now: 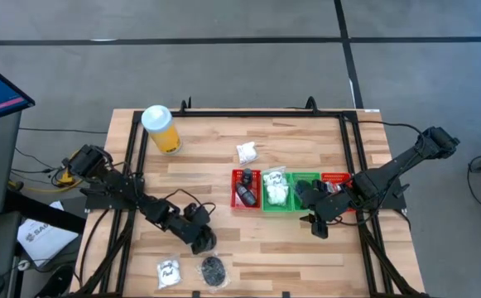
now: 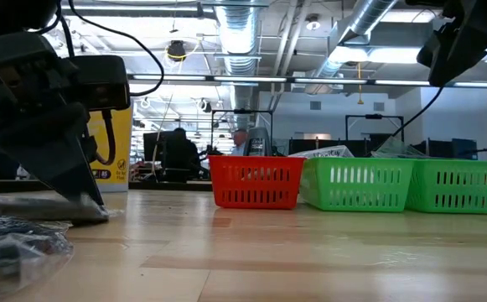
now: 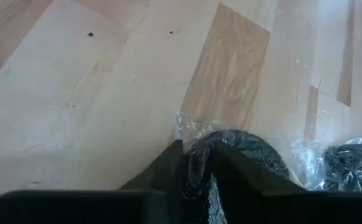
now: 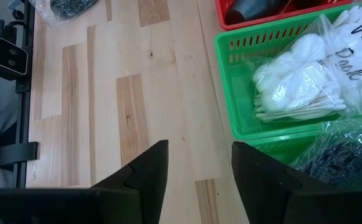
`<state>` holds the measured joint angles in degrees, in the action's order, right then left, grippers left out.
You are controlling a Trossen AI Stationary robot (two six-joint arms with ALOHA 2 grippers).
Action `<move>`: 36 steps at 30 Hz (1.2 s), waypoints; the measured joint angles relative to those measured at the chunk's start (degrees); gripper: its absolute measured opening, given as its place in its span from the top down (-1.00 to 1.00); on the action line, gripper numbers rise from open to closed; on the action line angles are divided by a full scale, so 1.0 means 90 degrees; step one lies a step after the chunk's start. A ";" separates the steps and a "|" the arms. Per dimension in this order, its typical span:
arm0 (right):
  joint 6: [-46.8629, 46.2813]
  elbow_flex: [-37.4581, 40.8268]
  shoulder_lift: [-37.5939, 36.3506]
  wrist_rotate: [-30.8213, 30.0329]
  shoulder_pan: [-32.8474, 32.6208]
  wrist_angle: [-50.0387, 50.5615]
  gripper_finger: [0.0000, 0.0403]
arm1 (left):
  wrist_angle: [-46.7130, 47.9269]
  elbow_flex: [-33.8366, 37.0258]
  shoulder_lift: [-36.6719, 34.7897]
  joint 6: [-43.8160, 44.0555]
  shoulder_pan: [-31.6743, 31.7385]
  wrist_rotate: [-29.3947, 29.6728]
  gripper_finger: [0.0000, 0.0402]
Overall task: Pick & Place Travel size toiletries
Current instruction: Put the black hairbrush into the right green bin
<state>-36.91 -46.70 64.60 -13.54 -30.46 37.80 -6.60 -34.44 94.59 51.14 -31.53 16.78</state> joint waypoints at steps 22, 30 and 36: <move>0.0103 0.0000 0.0000 -0.0002 0.0000 -0.0015 0.18 | 0.0035 -0.0506 0.0041 -0.0717 -0.0005 -0.0002 1.00; 0.0118 0.0000 0.0000 -0.0002 0.0000 -0.0128 0.18 | -0.0003 -0.0931 0.0040 -0.1349 -0.0002 0.0393 1.00; 0.0112 0.0000 0.0000 -0.0002 0.0000 -0.0307 0.16 | -0.0035 -0.1460 0.0032 -0.1843 0.0010 0.0672 1.00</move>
<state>-35.90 -46.70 64.60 -13.56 -30.46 35.04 -6.92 -47.58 94.87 34.56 -31.44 22.82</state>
